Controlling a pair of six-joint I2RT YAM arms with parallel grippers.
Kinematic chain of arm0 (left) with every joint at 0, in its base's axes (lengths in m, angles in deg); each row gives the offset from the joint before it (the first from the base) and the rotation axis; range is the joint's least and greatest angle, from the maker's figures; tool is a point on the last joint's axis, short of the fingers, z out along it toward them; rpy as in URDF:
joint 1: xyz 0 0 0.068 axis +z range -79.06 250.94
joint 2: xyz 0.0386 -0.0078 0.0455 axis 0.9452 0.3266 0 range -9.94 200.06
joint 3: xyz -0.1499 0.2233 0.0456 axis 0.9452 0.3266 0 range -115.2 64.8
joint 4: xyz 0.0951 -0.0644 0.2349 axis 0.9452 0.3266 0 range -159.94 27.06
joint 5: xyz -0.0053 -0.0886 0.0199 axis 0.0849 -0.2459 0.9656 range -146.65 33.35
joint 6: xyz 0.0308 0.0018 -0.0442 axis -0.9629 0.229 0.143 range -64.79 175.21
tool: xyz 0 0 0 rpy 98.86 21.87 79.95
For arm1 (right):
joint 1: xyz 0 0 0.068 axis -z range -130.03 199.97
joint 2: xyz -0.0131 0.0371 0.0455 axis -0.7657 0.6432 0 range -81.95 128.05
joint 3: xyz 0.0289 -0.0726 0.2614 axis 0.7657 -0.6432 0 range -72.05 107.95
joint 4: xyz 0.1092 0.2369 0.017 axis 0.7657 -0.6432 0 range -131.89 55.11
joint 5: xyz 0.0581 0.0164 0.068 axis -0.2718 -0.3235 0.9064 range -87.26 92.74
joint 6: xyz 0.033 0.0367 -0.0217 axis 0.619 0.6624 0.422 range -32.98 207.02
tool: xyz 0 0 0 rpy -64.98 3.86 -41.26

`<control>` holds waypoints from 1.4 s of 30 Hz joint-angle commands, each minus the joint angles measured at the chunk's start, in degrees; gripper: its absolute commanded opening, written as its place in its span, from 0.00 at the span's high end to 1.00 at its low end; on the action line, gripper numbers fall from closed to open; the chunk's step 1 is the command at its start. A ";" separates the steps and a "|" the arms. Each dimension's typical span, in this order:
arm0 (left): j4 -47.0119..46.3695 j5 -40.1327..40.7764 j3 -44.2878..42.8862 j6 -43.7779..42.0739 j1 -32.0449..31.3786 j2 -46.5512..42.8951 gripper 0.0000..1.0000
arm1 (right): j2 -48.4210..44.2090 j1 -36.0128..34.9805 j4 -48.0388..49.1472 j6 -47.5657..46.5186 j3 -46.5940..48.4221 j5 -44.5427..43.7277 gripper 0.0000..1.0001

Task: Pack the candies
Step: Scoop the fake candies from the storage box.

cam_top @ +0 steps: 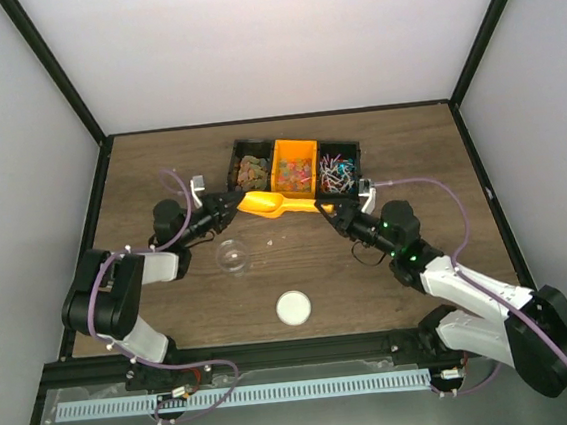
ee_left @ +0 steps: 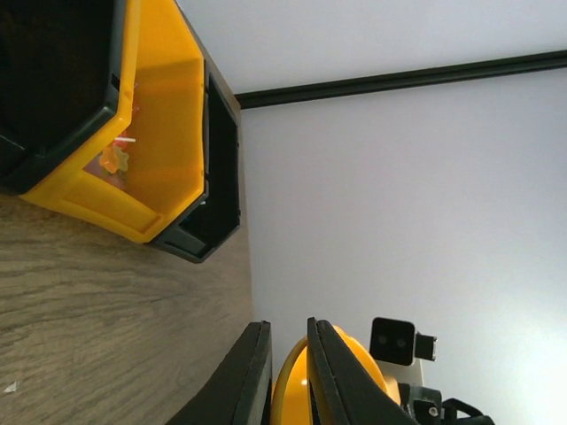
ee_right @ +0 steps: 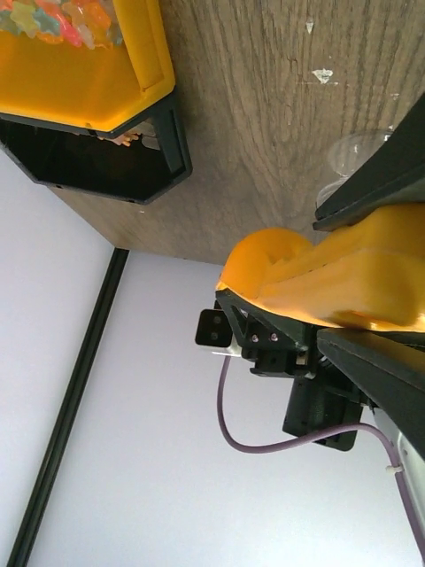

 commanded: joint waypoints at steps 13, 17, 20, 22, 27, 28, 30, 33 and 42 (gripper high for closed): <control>-3.19 -1.48 0.58 -0.80 0.10 -1.63 0.27 | -3.18 0.20 -6.42 -8.58 2.38 -5.81 0.87; 1.90 0.35 0.60 -4.03 0.55 -3.69 0.25 | -5.56 0.20 -11.31 -13.02 5.01 -9.45 0.88; 12.85 3.43 -0.61 -10.59 0.64 -6.76 0.24 | -7.39 0.16 -17.08 -18.12 8.10 -14.90 0.88; 23.41 7.18 -2.33 -16.58 0.56 -10.27 0.24 | -7.35 0.28 -20.32 -22.54 10.98 -20.00 0.88; 37.66 11.59 -5.52 -24.29 0.47 -15.85 0.24 | -1.43 2.26 -27.69 -34.84 21.59 -26.58 0.88; 39.08 11.83 -6.42 -25.32 0.48 -15.90 0.24 | 0.21 2.31 -28.69 -36.70 23.23 -28.95 0.88; 39.46 11.41 -7.40 -25.77 0.49 -15.31 0.21 | 2.77 2.31 -29.91 -40.38 26.03 -32.27 0.88; 38.94 11.88 -8.64 -26.01 0.07 -14.29 0.18 | 5.41 2.31 -31.12 -45.01 28.71 -38.33 0.89; 52.70 19.22 -27.72 -34.03 -6.90 -4.99 0.08 | 14.86 2.31 -36.97 -51.15 35.81 -40.82 0.93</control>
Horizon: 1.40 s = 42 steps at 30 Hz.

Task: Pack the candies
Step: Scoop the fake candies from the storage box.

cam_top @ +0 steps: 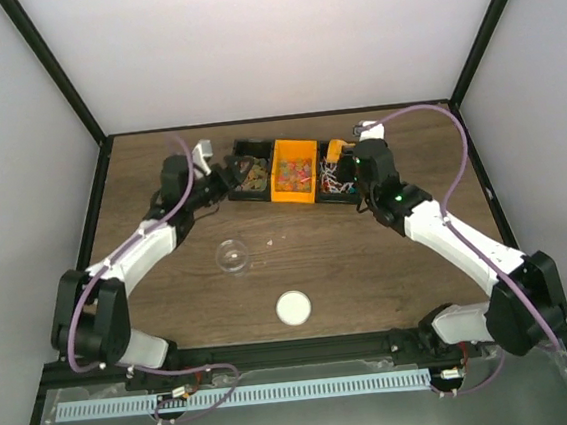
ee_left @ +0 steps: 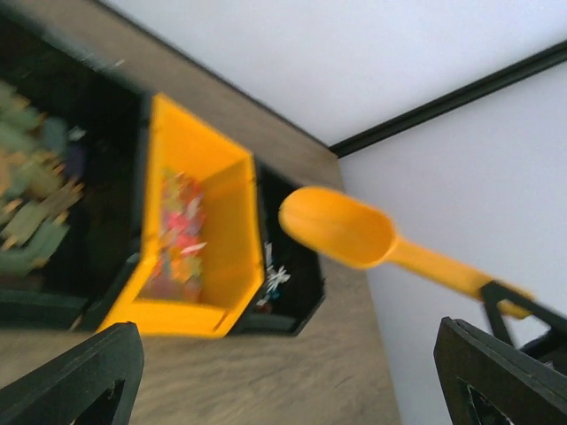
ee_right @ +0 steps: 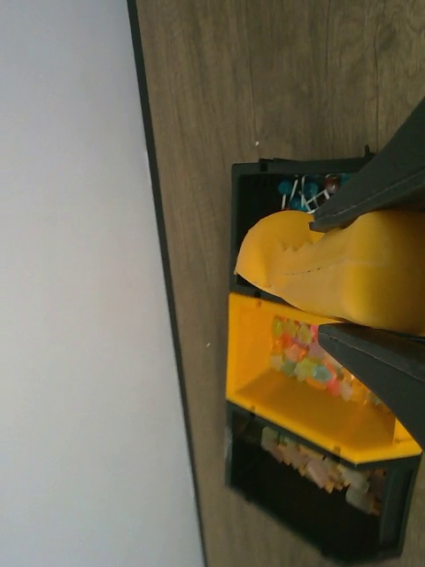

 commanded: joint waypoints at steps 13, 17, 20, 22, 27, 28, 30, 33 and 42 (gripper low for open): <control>10.57 3.78 -21.22 -9.24 -7.59 19.87 0.08 | 6.07 3.12 -7.13 -7.72 6.48 0.87 0.93; 12.97 5.62 -20.30 -13.22 -7.60 20.17 0.08 | 8.39 4.95 -8.65 -10.05 8.27 1.62 0.93; 14.49 6.07 -21.21 -14.52 -7.60 21.44 0.08 | 10.84 5.45 -9.32 -11.03 9.67 4.32 0.93; 13.66 4.85 -20.99 -13.98 -7.60 22.06 0.08 | 12.34 5.92 -9.07 -11.21 10.05 7.02 0.93; 12.33 3.89 -19.59 -13.03 -7.60 22.40 0.08 | 16.28 5.92 -9.50 -12.97 10.72 9.02 0.93; 12.39 3.89 -19.58 -13.08 -7.60 22.34 0.08 | 16.97 5.90 -9.81 -13.44 11.15 9.26 0.93; 12.36 3.81 -19.65 -12.92 -7.60 22.41 0.08 | 17.95 5.94 -10.59 -14.13 12.04 9.92 0.93; 12.09 3.12 -19.66 -12.42 -7.60 22.95 0.08 | 18.84 5.92 -10.31 -13.71 11.86 11.84 0.93; 11.83 2.28 -19.56 -11.77 -7.60 23.22 0.09 | 17.30 7.09 -7.32 -6.67 9.51 25.12 0.95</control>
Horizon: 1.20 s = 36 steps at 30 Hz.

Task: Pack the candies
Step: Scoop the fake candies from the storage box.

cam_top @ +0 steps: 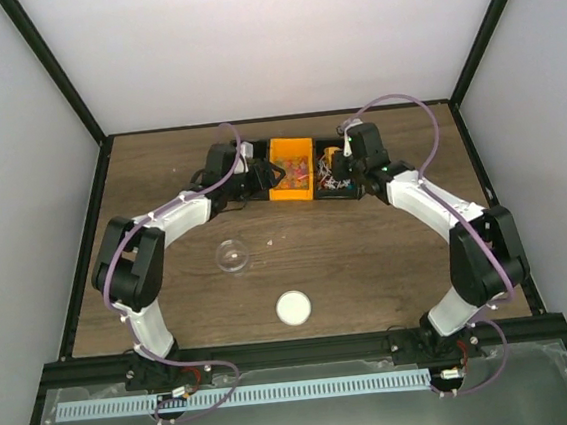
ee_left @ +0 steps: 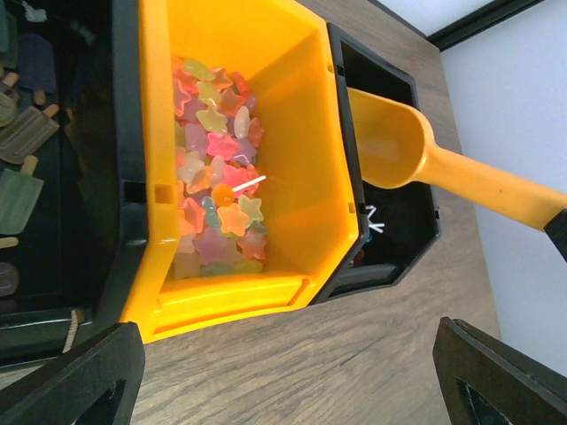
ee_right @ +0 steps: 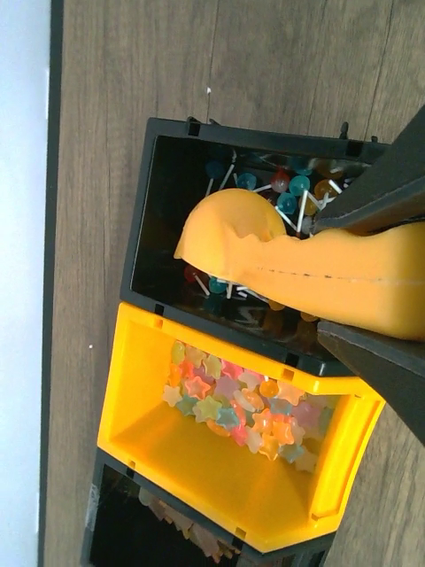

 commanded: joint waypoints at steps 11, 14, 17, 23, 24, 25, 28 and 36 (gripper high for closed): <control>-7.08 2.04 -4.02 6.06 -3.55 3.84 0.10 | -5.70 -9.57 -3.40 -0.64 -1.97 -16.89 0.94; -7.93 1.96 -5.90 7.66 -4.42 7.03 0.10 | -3.57 -12.58 -2.92 -0.64 -3.79 -24.93 0.94; -9.54 2.09 -5.26 8.55 -4.54 8.95 0.10 | -1.01 -14.93 -3.72 -0.30 -4.36 -34.02 0.95; -9.47 1.89 -6.25 8.61 -4.54 11.27 0.10 | 0.79 -16.78 -5.97 0.32 -2.82 -42.38 0.96; -9.46 1.77 -6.56 8.63 -4.54 11.59 0.10 | 0.93 -16.84 -6.13 0.24 -2.60 -42.23 0.95; -9.40 1.67 -7.00 8.59 -4.54 11.90 0.10 | 1.09 -16.85 -5.88 -0.25 -2.69 -40.73 0.95; -9.18 1.36 -7.88 8.69 -4.52 12.79 0.10 | 1.83 -16.26 -5.66 -0.27 -2.57 -33.15 0.95; -8.94 0.24 -8.84 8.85 -4.45 13.71 0.10 | 0.85 -12.44 -2.50 2.31 -4.71 -12.04 0.95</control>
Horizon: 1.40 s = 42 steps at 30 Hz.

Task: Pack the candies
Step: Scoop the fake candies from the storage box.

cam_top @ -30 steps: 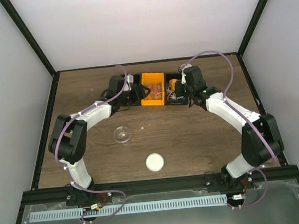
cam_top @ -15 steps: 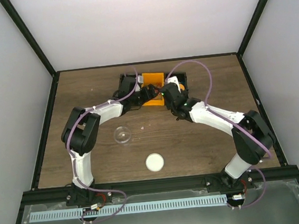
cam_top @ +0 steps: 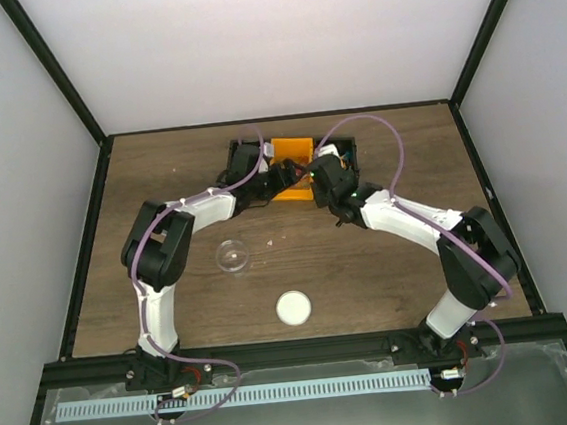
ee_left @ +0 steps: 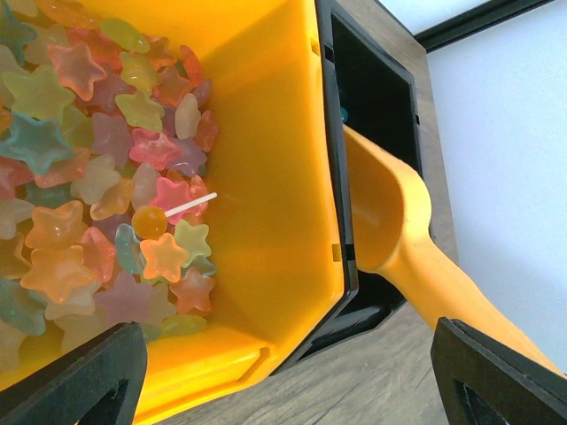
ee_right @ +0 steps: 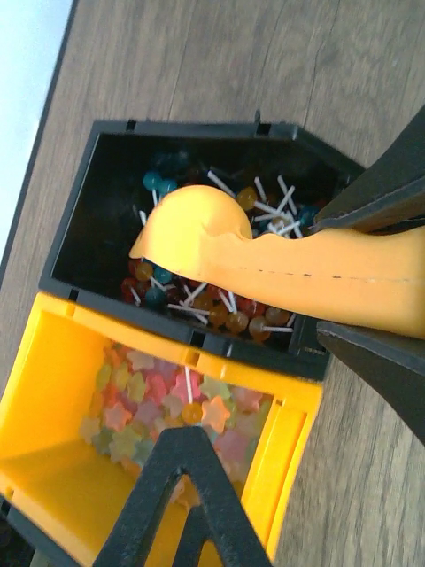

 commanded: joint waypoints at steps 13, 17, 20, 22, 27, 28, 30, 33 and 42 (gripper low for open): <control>-1.74 -1.20 -2.54 0.60 0.18 2.30 0.10 | -4.66 10.98 8.52 7.10 -8.53 35.89 0.98; -1.27 -0.82 -2.84 0.13 0.19 2.54 0.10 | -8.13 9.87 5.60 6.08 -7.27 25.00 0.99; -1.29 -0.68 -3.28 0.17 0.18 2.82 0.10 | -9.06 8.64 2.12 4.41 -4.88 17.40 0.99; -1.51 -0.62 -3.37 0.47 0.18 2.98 0.10 | -9.56 7.38 1.11 3.64 -4.06 12.73 0.99; -1.44 -0.90 -3.77 0.40 0.18 3.17 0.10 | -6.66 4.60 -3.76 2.14 -0.54 1.34 0.99; -1.44 -0.92 -3.89 0.42 0.18 3.23 0.10 | -5.37 4.18 -4.49 1.70 0.13 -0.11 0.99; -1.42 -1.20 -4.09 0.46 0.18 3.39 0.10 | -2.92 4.16 -6.17 1.40 1.84 -0.71 0.98; -1.43 -1.47 -4.22 0.39 0.18 3.46 0.10 | 0.64 4.13 -7.39 0.97 3.61 0.44 0.98; -0.54 -1.95 -5.94 0.48 0.27 4.88 0.10 | 5.90 3.97 -8.13 -2.00 5.13 12.24 0.98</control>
